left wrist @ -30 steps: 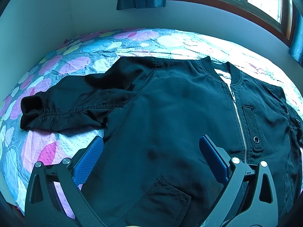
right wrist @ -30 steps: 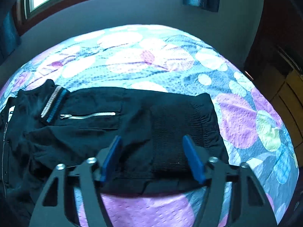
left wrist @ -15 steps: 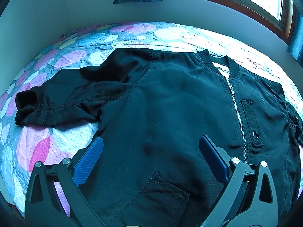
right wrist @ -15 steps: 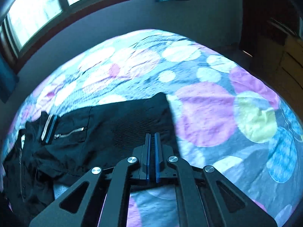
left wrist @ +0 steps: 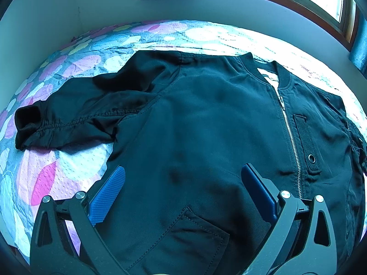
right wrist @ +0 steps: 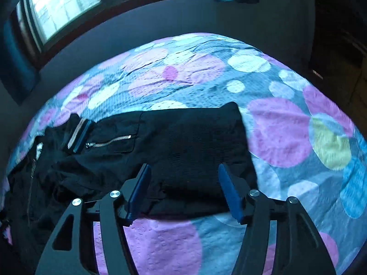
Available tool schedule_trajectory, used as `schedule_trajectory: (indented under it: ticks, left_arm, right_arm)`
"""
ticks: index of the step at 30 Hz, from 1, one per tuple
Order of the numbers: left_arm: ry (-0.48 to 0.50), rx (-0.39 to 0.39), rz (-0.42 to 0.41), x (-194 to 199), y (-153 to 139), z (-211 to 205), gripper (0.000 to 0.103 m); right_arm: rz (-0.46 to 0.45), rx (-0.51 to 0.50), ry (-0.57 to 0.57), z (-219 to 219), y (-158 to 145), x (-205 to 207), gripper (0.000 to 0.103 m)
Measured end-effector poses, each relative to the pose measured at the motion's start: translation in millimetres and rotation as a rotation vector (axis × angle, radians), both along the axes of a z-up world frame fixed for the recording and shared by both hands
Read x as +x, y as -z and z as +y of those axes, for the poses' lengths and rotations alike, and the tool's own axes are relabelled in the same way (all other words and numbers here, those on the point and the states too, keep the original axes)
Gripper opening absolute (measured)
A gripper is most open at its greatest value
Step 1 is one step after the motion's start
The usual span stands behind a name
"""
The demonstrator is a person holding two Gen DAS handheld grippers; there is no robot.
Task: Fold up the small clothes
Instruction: 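Move the right gripper to the jacket sleeve cuff and grasp it, then lift the sleeve with the right gripper and lay it across the jacket body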
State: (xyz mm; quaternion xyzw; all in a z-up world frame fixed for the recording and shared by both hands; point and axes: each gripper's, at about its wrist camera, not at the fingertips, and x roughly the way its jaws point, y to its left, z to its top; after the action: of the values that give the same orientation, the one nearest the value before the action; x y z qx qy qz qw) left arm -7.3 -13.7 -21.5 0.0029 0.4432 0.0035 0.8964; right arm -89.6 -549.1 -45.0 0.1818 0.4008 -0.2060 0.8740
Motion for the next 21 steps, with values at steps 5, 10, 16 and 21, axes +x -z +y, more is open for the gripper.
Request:
schedule_trajectory:
  ticks: [5, 10, 16, 21]
  left_arm:
    - [0.011, -0.013, 0.009, 0.2, -0.2, 0.6, 0.101]
    - [0.01, -0.021, 0.021, 1.4, 1.1, 0.7, 0.101]
    - [0.009, -0.023, 0.026, 2.0, 1.6, 0.9, 0.101]
    - [0.009, -0.026, 0.031, 2.4, 2.8, 1.0, 0.101]
  right_arm:
    - [0.191, -0.218, -0.068, 26.2, 26.3, 27.3, 0.063]
    - [0.123, -0.132, -0.004, -2.2, 21.4, 8.8, 0.027]
    - [-0.083, 0.064, 0.119, -55.8, -14.2, -42.6, 0.012]
    - [-0.216, 0.182, 0.278, -106.7, -25.1, -102.7, 0.011]
